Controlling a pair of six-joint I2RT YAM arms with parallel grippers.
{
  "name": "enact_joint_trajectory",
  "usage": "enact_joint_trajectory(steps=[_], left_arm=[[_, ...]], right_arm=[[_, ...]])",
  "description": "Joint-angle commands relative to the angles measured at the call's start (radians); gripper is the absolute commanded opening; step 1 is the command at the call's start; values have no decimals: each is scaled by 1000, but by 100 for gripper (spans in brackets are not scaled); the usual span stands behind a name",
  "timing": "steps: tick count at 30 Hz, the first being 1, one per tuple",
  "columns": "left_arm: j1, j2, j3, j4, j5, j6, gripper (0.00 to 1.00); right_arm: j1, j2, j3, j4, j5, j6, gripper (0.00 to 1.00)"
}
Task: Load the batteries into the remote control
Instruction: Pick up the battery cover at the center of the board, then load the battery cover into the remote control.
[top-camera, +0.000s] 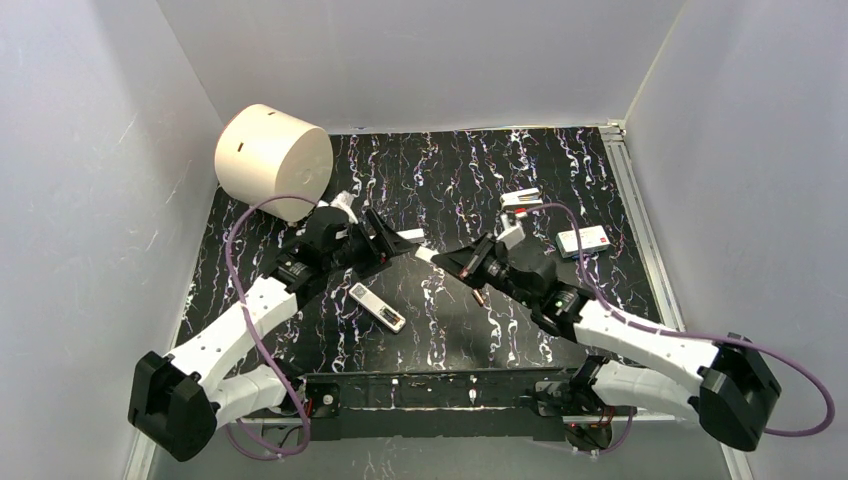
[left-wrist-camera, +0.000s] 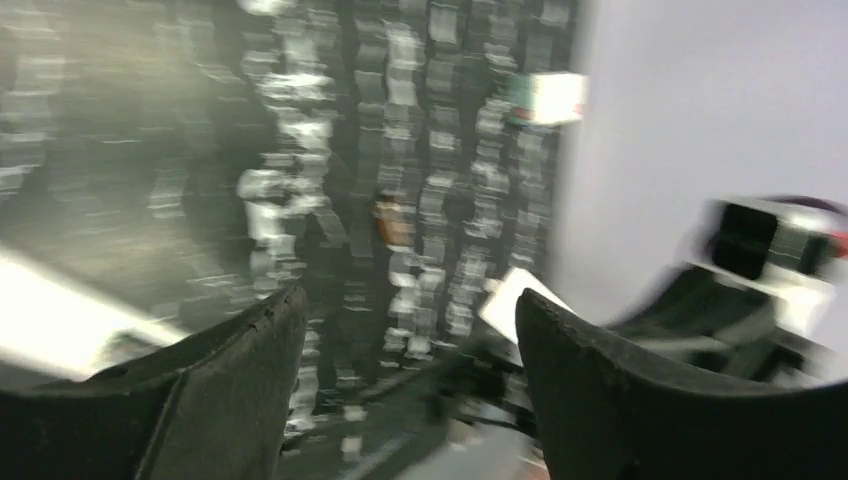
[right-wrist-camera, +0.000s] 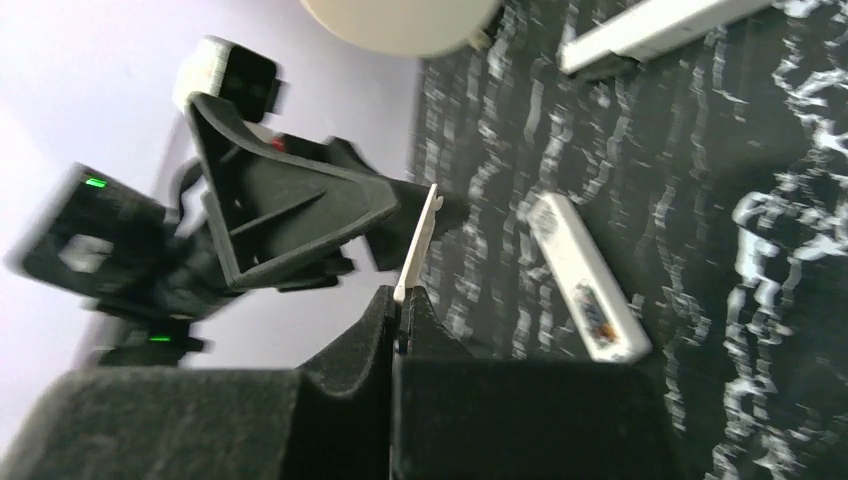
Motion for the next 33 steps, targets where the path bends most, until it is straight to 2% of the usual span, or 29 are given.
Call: enact_joint_trajectory(steps=[1,4,9,13,17,19,21,33], left_arm=[[19,-15,88,-605,-424,310,77],[64,-3,73,-697,-533,381,88],[172,6,19,-599,-407,417,98],[214,70,4,-529,-340,408,98],[242,138,-7,-472,-282,405,97],[249,164,-6,-444,-219,424,88],[251,189,7,-452,-212,442,85],[257,201,2,-466,-231,462,86]], right_arm=[[16,118,140,-223,-157,-259,1],[67,236,188,-247,-271,-352,1],[229,461,290,-262,-328,-472,1],[264,585,320,-213,-350,-482,1],[264,657,354,-275,-316,-481,1],[261,674,371,-324,-294,-478,1],[253,663,357,-334,-272,-475,1],[153,562,277,-380,-242,-475,1]])
